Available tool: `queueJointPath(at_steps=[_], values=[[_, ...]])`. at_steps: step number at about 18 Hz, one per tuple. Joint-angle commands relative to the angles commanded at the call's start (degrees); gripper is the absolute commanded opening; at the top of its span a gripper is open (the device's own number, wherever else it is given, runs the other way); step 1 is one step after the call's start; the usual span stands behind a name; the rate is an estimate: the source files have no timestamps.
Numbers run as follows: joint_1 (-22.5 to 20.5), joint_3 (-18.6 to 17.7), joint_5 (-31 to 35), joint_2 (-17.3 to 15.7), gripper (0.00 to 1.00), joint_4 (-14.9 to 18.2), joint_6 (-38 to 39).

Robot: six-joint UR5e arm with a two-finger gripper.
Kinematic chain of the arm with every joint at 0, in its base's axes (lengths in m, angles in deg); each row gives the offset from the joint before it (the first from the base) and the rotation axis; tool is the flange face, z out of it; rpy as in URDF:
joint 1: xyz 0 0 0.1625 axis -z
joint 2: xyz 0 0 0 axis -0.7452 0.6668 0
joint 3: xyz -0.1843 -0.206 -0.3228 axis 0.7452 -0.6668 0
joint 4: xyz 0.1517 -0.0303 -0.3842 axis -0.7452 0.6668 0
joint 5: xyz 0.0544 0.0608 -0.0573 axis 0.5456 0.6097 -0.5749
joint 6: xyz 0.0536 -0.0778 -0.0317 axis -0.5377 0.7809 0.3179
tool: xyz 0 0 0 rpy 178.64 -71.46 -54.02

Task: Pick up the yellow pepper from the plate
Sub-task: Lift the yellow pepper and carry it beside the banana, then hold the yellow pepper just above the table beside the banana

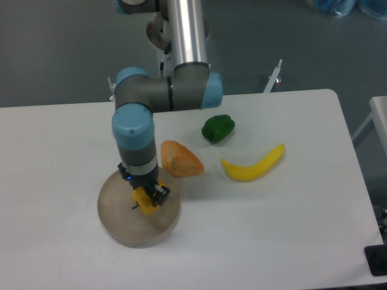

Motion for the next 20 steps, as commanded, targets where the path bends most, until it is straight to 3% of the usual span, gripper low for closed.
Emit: queueJointPath(at_steps=[4,6,12,20], values=[[-6.3,0.7,0.0,-3.3,0.03,6.8,-6.6],[-9.6,1.1,0.0,-3.6,0.03,8.3,-8.6],[-18.9,0.6,0.1,-3.3,0.04,8.5,-16.8],[-20.9,1.7,0.6,-0.5,0.03,9.0,-21.1]])
